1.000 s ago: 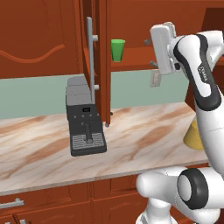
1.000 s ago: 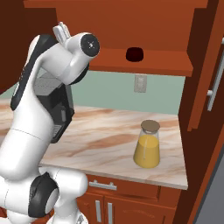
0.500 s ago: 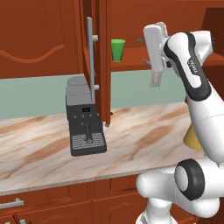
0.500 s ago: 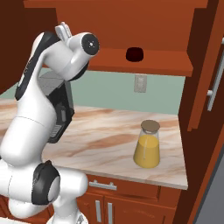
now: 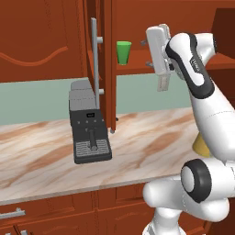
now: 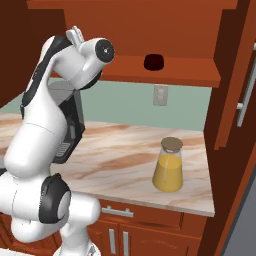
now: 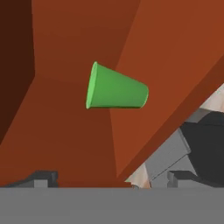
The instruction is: There is a tray on the dining counter. Grab the cup, mug, and pitcher and place them on the tray. The pitcher may be placed next to the tray if it cannot fit the tray.
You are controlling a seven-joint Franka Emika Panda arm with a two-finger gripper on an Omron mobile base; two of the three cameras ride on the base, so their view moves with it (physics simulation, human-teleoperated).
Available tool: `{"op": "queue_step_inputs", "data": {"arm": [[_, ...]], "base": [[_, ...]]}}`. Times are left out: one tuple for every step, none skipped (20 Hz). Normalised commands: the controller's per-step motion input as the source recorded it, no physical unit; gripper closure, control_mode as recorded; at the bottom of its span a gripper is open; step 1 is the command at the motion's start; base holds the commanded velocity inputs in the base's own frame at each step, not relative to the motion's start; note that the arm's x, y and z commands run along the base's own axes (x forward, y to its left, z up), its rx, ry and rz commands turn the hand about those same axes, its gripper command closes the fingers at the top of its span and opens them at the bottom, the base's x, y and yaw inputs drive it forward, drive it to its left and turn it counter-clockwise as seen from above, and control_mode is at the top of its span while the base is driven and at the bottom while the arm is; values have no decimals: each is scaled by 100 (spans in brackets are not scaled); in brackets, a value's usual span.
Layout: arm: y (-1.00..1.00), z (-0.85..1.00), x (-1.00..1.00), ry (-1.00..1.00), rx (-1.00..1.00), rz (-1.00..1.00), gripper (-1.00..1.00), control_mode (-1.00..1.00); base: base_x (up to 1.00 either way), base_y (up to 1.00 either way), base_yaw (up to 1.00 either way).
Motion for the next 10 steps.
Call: {"op": "queue_step_inputs", "data": {"arm": [[0, -11, 34, 0, 3, 0, -100, -100], [0, -9, 40, 0, 4, 0, -100, -100], [0, -9, 38, 0, 5, 0, -100, -100], [0, -9, 39, 0, 5, 0, -100, -100], [0, -9, 39, 0, 3, 0, -100, -100], [0, -9, 40, 0, 3, 0, -100, -100], [0, -6, 41, 0, 4, 0, -100, -100], [0, -1, 43, 0, 3, 0, -100, -100], [0, 0, 42, 0, 4, 0, -100, -100], [0, 0, 41, 0, 3, 0, -100, -100]], "base": [[0, 0, 0], [0, 0, 0], [0, 0, 0], [0, 0, 0], [0, 0, 0], [0, 0, 0], [0, 0, 0], [0, 0, 0], [0, 0, 0], [0, 0, 0]]}}
